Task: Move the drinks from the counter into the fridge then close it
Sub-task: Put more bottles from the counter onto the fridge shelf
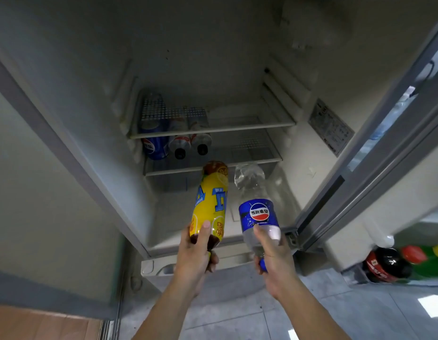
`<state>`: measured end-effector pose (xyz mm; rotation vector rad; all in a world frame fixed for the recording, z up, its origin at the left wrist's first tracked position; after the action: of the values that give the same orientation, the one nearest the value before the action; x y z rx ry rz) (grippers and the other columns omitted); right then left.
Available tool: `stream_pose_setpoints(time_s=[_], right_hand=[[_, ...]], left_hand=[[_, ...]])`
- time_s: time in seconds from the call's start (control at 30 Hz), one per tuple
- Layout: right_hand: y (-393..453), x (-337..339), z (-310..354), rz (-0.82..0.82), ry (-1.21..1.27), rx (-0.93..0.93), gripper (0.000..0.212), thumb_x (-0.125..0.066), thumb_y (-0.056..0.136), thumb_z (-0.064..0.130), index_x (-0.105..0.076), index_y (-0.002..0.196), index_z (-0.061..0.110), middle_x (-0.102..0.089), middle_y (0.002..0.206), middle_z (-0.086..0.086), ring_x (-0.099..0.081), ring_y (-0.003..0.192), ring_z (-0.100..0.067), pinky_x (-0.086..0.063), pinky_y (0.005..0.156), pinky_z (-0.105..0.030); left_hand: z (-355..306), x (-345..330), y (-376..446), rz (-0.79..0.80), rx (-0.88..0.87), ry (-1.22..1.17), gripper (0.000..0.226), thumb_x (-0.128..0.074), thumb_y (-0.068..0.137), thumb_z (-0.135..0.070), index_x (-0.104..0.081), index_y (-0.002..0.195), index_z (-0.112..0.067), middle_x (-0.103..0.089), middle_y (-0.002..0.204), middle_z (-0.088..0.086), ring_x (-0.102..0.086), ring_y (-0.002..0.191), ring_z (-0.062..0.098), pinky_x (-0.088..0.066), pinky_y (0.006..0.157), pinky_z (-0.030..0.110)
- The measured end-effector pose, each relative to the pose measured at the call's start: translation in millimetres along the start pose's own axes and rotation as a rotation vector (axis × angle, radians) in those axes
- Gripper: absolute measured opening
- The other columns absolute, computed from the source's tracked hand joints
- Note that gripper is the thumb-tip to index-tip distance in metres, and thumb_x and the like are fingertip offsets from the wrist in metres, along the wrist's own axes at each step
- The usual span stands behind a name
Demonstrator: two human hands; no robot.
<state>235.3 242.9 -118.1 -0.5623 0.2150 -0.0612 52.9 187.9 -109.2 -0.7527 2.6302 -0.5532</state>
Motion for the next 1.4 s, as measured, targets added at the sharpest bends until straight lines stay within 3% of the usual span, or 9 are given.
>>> stream_pose_setpoints(time_s=[0.17, 0.4, 0.53, 0.63, 0.77, 0.93, 1.1, 1.3, 1.4], right_hand=[[28.0, -18.4, 59.3, 0.041, -0.107, 0.197, 0.055, -0.084, 0.053, 0.055, -0.064, 0.097, 0.029, -0.070, 0.077, -0.005, -0.051, 0.044, -0.011, -0.038, 0.039, -0.023], [79.3, -38.5, 101.4, 0.048, -0.210, 0.294, 0.077, -0.090, 0.063, 0.043, -0.050, 0.128, 0.030, -0.069, 0.103, -0.005, -0.064, 0.064, -0.011, -0.048, 0.044, -0.021], [103.5, -47.0, 115.6, 0.060, -0.259, 0.429, 0.096, -0.090, 0.068, 0.032, -0.035, 0.146, 0.031, -0.058, 0.134, -0.004, -0.063, 0.114, -0.023, -0.059, 0.088, -0.040], [110.8, -46.6, 123.2, 0.048, -0.370, 0.523, 0.093, -0.084, 0.078, 0.027, -0.027, 0.152, 0.032, -0.041, 0.153, 0.002, -0.045, 0.133, -0.014, -0.047, 0.099, -0.023], [117.4, -46.8, 122.9, 0.091, -0.531, 0.607, 0.079, -0.074, 0.088, 0.023, -0.029, 0.152, 0.034, -0.037, 0.155, 0.005, -0.038, 0.134, -0.005, -0.036, 0.080, 0.005], [137.2, -71.8, 142.7, 0.131, -0.662, 0.651, 0.074, -0.064, 0.096, 0.014, -0.024, 0.156, 0.028, -0.036, 0.158, 0.000, -0.039, 0.141, -0.020, -0.038, 0.109, -0.027], [160.4, -99.3, 160.8, 0.129, -0.782, 0.633, 0.073, -0.054, 0.098, 0.006, -0.019, 0.158, 0.027, -0.033, 0.160, -0.003, -0.039, 0.142, -0.025, -0.036, 0.100, -0.015], [166.4, -108.9, 162.0, 0.095, -0.911, 0.658, 0.081, -0.052, 0.098, 0.007, -0.006, 0.159, 0.033, -0.016, 0.166, 0.001, -0.036, 0.145, -0.027, -0.035, 0.109, -0.030], [165.7, -107.0, 157.6, 0.112, -0.948, 0.646, 0.082, -0.053, 0.098, 0.008, -0.004, 0.159, 0.033, -0.018, 0.166, -0.003, -0.039, 0.142, -0.030, -0.040, 0.109, -0.037]], left_hand=[[-34.5, -50.5, 36.2, -0.012, -0.074, 0.016, 0.040, -0.064, 0.085, -0.057, -0.049, 0.106, -0.027, -0.066, 0.088, 0.012, -0.053, 0.041, 0.013, -0.041, 0.038, 0.023], [-62.1, -103.4, 89.9, -0.042, -0.180, 0.059, 0.054, -0.065, 0.091, -0.044, -0.041, 0.134, -0.020, -0.067, 0.095, 0.008, -0.061, 0.047, 0.010, -0.050, 0.045, 0.024], [-77.0, -118.7, 103.1, 0.040, -0.360, 0.114, 0.082, -0.064, 0.093, -0.010, -0.012, 0.153, -0.032, -0.057, 0.128, 0.008, -0.065, 0.106, 0.020, -0.059, 0.085, 0.042], [-87.2, -117.0, 108.9, 0.055, -0.509, 0.402, 0.083, -0.060, 0.090, 0.006, -0.017, 0.155, -0.024, -0.030, 0.151, 0.013, -0.044, 0.136, 0.025, -0.041, 0.109, 0.035], [-95.5, -112.2, 113.2, -0.037, -0.641, 0.865, 0.061, -0.055, 0.099, -0.015, -0.030, 0.153, -0.027, -0.021, 0.160, 0.012, -0.051, 0.130, 0.028, -0.048, 0.101, 0.031], [-110.8, -123.2, 126.4, -0.163, -0.698, 1.150, 0.045, -0.047, 0.103, -0.026, -0.041, 0.147, -0.032, -0.039, 0.152, 0.007, -0.062, 0.111, 0.026, -0.055, 0.088, 0.036], [-127.3, -136.0, 149.4, -0.104, -0.641, 1.364, 0.070, -0.049, 0.100, -0.015, -0.015, 0.154, -0.045, -0.005, 0.164, 0.008, -0.051, 0.125, 0.035, -0.056, 0.085, 0.041], [-129.4, -136.7, 160.9, 0.009, -0.580, 1.396, 0.078, -0.053, 0.098, -0.016, -0.007, 0.155, -0.042, 0.009, 0.164, 0.012, -0.055, 0.121, 0.036, -0.049, 0.076, 0.031], [-110.5, -125.5, 149.3, -0.017, -0.585, 1.295, 0.069, -0.051, 0.100, -0.025, -0.012, 0.155, -0.039, 0.000, 0.166, 0.006, -0.060, 0.117, 0.029, -0.054, 0.088, 0.036]])
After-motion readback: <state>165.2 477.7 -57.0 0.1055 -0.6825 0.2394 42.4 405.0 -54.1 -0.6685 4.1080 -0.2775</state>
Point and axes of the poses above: each hand's wrist, its own y-axis towards the middle knuckle, its own x-axis out of the back of the hand, z = x × y, the point moved 6 cm from there along y, towards the middle knuckle
